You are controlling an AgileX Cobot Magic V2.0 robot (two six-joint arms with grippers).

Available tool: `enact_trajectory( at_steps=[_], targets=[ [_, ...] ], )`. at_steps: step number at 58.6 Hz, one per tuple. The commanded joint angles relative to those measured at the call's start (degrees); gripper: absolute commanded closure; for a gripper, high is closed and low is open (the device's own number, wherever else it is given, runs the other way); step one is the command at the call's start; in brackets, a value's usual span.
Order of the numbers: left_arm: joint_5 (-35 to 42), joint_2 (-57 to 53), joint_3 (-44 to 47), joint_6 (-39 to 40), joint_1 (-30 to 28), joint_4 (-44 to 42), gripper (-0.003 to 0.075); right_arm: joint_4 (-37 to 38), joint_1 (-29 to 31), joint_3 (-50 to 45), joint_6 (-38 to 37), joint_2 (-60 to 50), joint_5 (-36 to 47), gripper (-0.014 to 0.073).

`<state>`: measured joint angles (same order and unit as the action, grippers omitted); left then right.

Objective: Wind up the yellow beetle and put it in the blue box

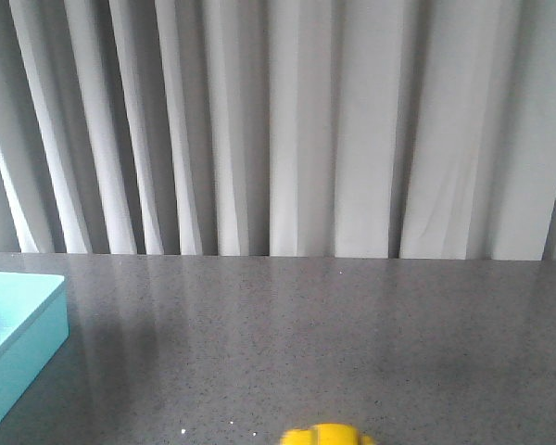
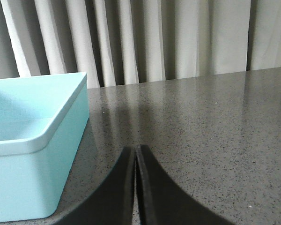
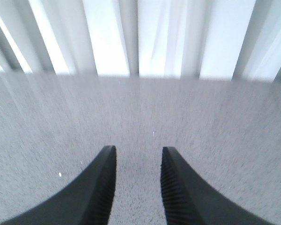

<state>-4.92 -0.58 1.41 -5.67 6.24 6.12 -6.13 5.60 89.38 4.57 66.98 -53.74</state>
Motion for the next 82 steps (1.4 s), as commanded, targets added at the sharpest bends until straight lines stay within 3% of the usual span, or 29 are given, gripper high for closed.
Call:
enact_trajectory(
  at_steps=[1,13,21,28,36,52,66,82],
  targets=[
    [3.8,-0.4,-0.8,0.5,0.4,0.2,0.0726,-0.3,0.3,-5.2,1.2,-11.2,6.1,0.0420],
    [3.8,-0.4,-0.8,0.5,0.4,0.2,0.0726,1.0,0.3,-29.9,1.2,-39.4,13.1,0.0606],
    [3.8,-0.4,-0.8,0.5,0.4,0.2,0.0726,4.7,0.3,-45.2,0.0,-56.9,14.5,0.0601],
    [3.8,-0.4,-0.8,0.5,0.4,0.2,0.0726,6.9,0.3,-53.3,-2.4,-68.4,14.1,0.0601],
    [3.8,-0.4,-0.8,0.5,0.4,0.2,0.0726,8.5,0.1,-53.9,-2.2,-65.9,10.1,0.0601],
    [3.8,-0.4,-0.8,0.5,0.4,0.2,0.0726,9.4,0.1,-53.7,-2.0,-63.2,19.0,0.0601],
    [3.8,-0.4,-0.8,0.5,0.4,0.2,0.0726,7.8,0.1,-53.7,-2.3,-63.2,13.0,0.0601],
    [3.8,-0.4,-0.8,0.5,0.4,0.2,0.0726,7.8,0.1,-53.7,-2.3,-63.2,11.9,0.0601]
  ],
)
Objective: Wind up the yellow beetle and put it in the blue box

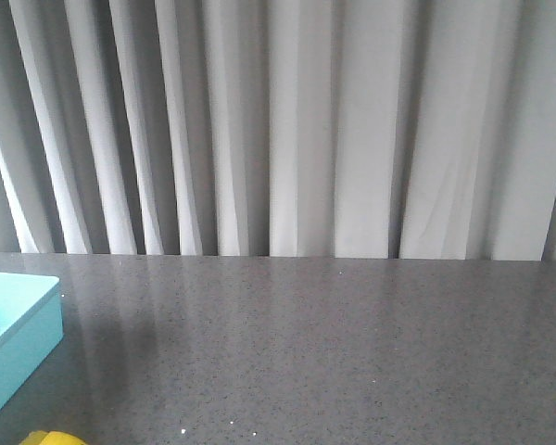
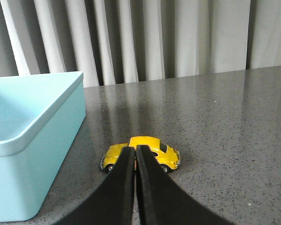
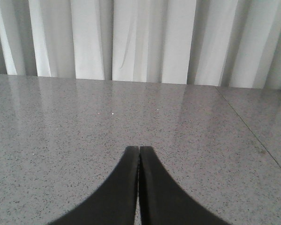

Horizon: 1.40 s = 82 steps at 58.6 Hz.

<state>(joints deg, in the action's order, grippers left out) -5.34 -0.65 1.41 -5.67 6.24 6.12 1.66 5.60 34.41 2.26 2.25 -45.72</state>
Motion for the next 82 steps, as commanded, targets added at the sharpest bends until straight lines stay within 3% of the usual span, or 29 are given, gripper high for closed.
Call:
enact_trajectory(
  at_steps=[1,20,33,49,69,82],
  targets=[
    [4.2,-0.3,-0.8,0.5,0.4,0.2,0.0726,0.0,0.1,1.3,0.1,1.5,3.9,0.0601],
    [5.6,-0.3,-0.8,0.7,0.4,0.5,0.0726,0.0,0.1,1.3,0.1,1.5,3.9,0.0601],
    [10.5,-0.3,-0.8,9.5,0.4,13.7,0.0726,0.0,0.1,1.3,0.1,1.5,3.9,0.0601],
    [13.1,-0.3,-2.1,11.6,0.4,18.8,0.0726,0.0,0.1,1.3,0.1,1.5,3.6,0.0601],
    [4.1,4.6,-20.3,6.8,0.4,9.5,0.0685,0.0,0.1,1.3,0.1,1.5,3.6,0.0601],
    [-3.2,16.7,-32.9,4.2,0.4,7.6,0.0575,0.0,0.1,1.3,0.1,1.5,3.6,0.0601]
  ],
)
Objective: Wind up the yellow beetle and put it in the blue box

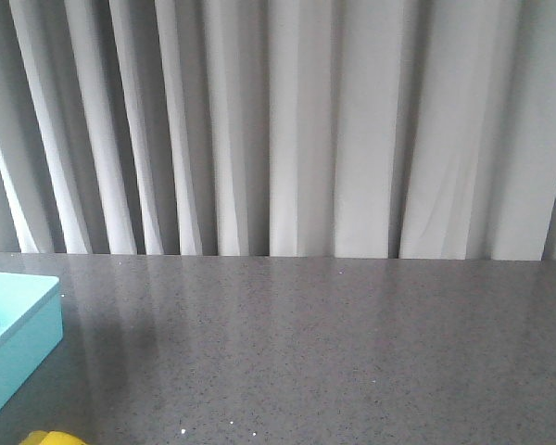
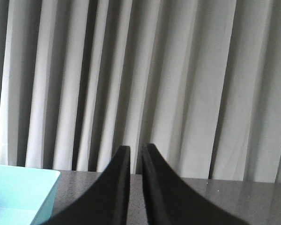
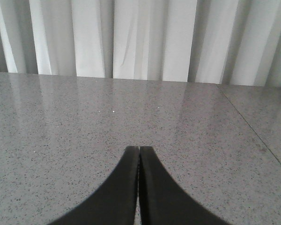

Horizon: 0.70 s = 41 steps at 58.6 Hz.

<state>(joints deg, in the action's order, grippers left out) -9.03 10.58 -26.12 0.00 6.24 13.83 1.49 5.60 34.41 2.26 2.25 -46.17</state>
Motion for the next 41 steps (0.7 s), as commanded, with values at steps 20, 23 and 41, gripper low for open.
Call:
enact_trajectory(
  at_steps=[20,23,41],
  targets=[
    [-15.5,19.6,-20.9,-31.6,0.4,12.8,0.0421,0.2,0.1,1.3,0.1,1.5,4.0,0.0601],
    [-18.5,21.4,-22.4,-42.6,0.2,20.9,0.0421,0.2,0.1,1.3,0.1,1.5,4.0,0.0601],
    [-22.7,32.1,-29.1,-71.8,-6.2,31.9,0.0422,0.2,0.1,1.3,0.1,1.5,4.0,0.0601]
  ],
)
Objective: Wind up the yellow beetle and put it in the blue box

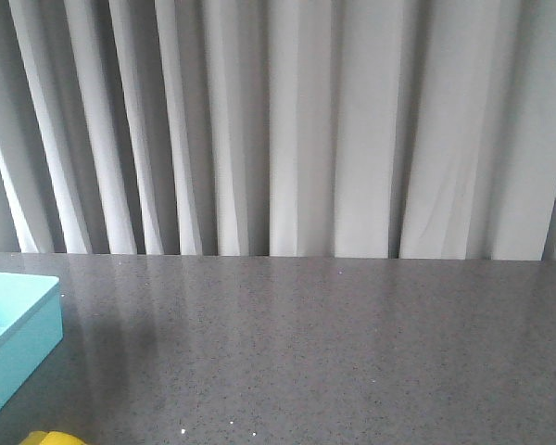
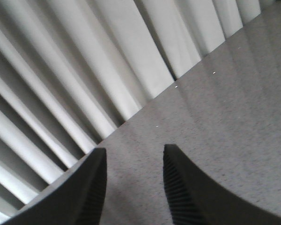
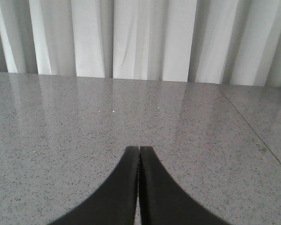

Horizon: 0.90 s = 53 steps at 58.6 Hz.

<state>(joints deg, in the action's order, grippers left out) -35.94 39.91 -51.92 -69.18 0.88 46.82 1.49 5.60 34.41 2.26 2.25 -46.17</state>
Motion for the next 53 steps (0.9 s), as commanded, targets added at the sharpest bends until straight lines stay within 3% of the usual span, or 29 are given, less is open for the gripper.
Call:
enact_trajectory(
  at_steps=[1,13,30,38,53],
  targets=[
    [4.5,3.2,-3.6,-2.5,-0.8,-2.2,0.0422,0.2,0.1,1.3,0.1,1.5,4.0,0.0601],
    [4.4,7.9,-5.9,4.6,0.5,-16.9,0.0422,0.2,0.1,1.3,0.1,1.5,4.0,0.0601],
    [-1.0,18.7,-14.7,5.6,0.5,-18.8,0.0422,0.2,0.1,1.3,0.1,1.5,4.0,0.0601],
    [-1.7,26.4,-18.5,5.6,0.5,-24.0,0.0421,0.2,0.1,1.3,0.1,1.5,4.0,0.0601],
    [-4.4,36.7,-19.0,5.6,0.5,-27.2,0.0421,0.2,0.1,1.3,0.1,1.5,4.0,0.0601]
  ],
)
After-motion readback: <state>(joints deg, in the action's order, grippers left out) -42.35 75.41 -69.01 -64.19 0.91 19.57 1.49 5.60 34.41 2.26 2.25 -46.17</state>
